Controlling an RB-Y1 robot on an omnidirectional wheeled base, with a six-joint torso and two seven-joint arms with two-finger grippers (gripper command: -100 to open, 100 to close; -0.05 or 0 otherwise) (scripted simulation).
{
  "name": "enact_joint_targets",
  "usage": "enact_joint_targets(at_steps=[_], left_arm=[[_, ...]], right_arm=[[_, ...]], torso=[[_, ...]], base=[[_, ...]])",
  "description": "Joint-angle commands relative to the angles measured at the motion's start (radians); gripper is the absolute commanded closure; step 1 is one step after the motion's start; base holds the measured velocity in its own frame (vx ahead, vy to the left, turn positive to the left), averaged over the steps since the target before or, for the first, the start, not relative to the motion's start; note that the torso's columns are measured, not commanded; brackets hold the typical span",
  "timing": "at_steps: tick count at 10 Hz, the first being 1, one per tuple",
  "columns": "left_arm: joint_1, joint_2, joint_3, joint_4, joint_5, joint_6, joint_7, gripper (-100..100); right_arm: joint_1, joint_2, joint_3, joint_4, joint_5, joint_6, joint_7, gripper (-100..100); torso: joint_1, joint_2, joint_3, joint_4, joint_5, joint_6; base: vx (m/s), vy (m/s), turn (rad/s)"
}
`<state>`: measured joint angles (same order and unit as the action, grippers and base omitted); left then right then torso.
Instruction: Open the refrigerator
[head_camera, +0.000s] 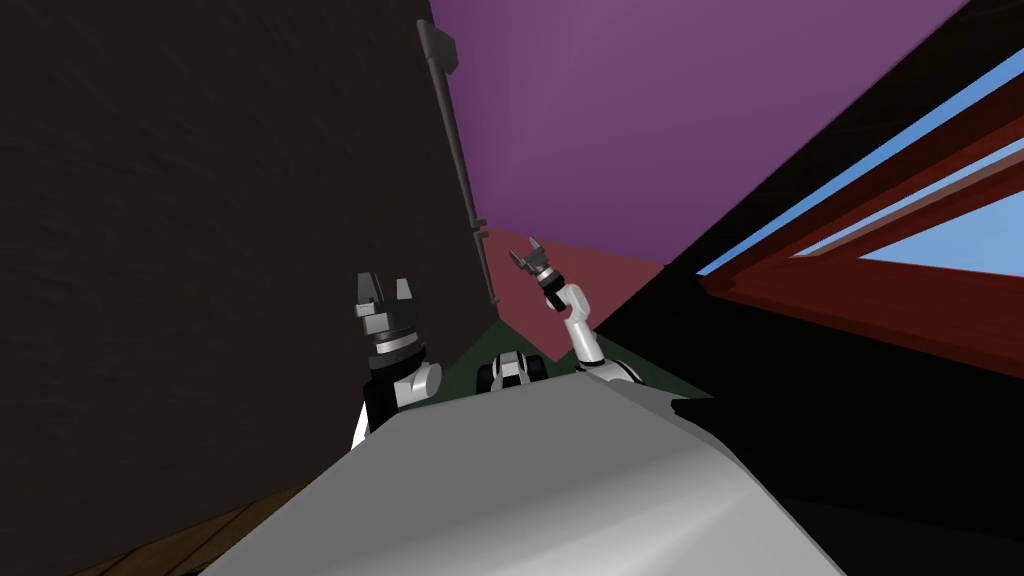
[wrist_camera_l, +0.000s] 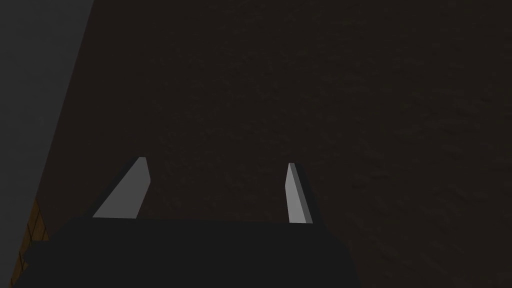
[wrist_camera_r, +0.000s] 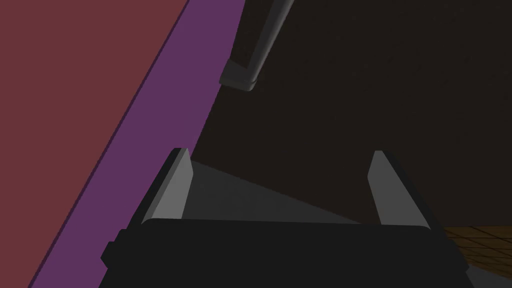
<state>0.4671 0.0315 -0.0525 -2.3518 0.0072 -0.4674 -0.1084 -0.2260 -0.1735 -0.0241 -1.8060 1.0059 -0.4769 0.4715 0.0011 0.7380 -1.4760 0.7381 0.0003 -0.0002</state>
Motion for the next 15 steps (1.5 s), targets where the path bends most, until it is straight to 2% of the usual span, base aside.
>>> enact_joint_targets(at_steps=[1,2,3,4,5,6,8,9,10,11,13,14,15], left_arm=[[0.000,0.000,0.000,0.000,0.000,0.000,0.000,0],[0.000,0.000,0.000,0.000,0.000,0.000,0.000,0],[0.000,0.000,0.000,0.000,0.000,0.000,0.000,0],[0.000,0.000,0.000,0.000,0.000,0.000,0.000,0],[0.000,0.000,0.000,0.000,0.000,0.000,0.000,0],[0.000,0.000,0.000,0.000,0.000,0.000,0.000,0],[0.000,0.000,0.000,0.000,0.000,0.000,0.000,0],[0.000,0.000,0.000,0.000,0.000,0.000,0.000,0],[0.000,0.000,0.000,0.000,0.000,0.000,0.000,0],[0.000,0.000,0.000,0.000,0.000,0.000,0.000,0],[0.000,0.000,0.000,0.000,0.000,0.000,0.000,0],[0.000,0.000,0.000,0.000,0.000,0.000,0.000,0],[0.000,0.000,0.000,0.000,0.000,0.000,0.000,0]], right_arm=[[-0.063,-0.011,0.003,0.055,0.078,0.008,0.044,-100],[-0.063,-0.011,0.003,0.055,0.094,0.008,0.044,-100],[-0.102,-0.021,0.006,0.090,0.130,0.013,0.069,-100],[-0.102,-0.021,0.006,0.090,0.145,0.013,0.069,-100],[-0.139,-0.033,0.009,0.124,0.182,0.017,0.092,-100],[-0.139,-0.033,0.009,0.124,0.193,0.017,0.092,-100],[-0.204,-0.059,0.016,0.190,0.263,0.021,0.133,-100],[-0.204,-0.059,0.016,0.191,0.284,0.021,0.133,-100],[-0.233,-0.073,0.021,0.224,0.317,0.023,0.152,-100],[-0.233,-0.073,0.021,0.224,0.327,0.023,0.152,-100],[-0.286,-0.103,0.030,0.287,0.395,0.023,0.186,-100],[-0.286,-0.103,0.030,0.287,0.407,0.023,0.186,-100],[-0.310,-0.118,0.035,0.317,0.442,0.022,0.202,-100]], torso=[[-0.001,0.000,0.000,0.000,0.000,0.000],[-0.001,-0.001,0.000,0.000,0.000,0.000],[-0.002,0.000,0.000,0.000,0.000,0.000],[-0.001,0.000,0.000,0.000,0.000,0.000],[-0.001,0.000,0.000,0.000,0.000,0.000],[-0.001,0.000,0.000,0.000,0.000,0.000],[0.000,0.000,0.000,0.000,0.000,0.000],[0.000,-0.001,-0.001,0.000,0.000,0.000],[-0.001,0.000,0.000,0.000,0.000,0.000],[-0.001,0.001,0.001,0.000,0.000,0.000],[-0.002,0.000,0.000,0.000,-0.001,0.000],[0.000,-0.001,-0.001,-0.001,0.000,0.000],[-0.001,0.000,0.000,0.000,0.000,0.000]], base=[[0.032,0.056,0.016],[0.027,0.047,0.007],[0.034,0.049,0.012],[0.026,0.046,0.008],[0.028,0.049,0.011],[0.030,0.050,0.012],[0.042,0.073,0.022],[0.038,0.069,0.011],[0.018,0.082,0.018],[0.016,0.056,0.007],[0.042,0.065,0.024],[0.036,0.061,0.012],[0.031,0.052,0.020]])
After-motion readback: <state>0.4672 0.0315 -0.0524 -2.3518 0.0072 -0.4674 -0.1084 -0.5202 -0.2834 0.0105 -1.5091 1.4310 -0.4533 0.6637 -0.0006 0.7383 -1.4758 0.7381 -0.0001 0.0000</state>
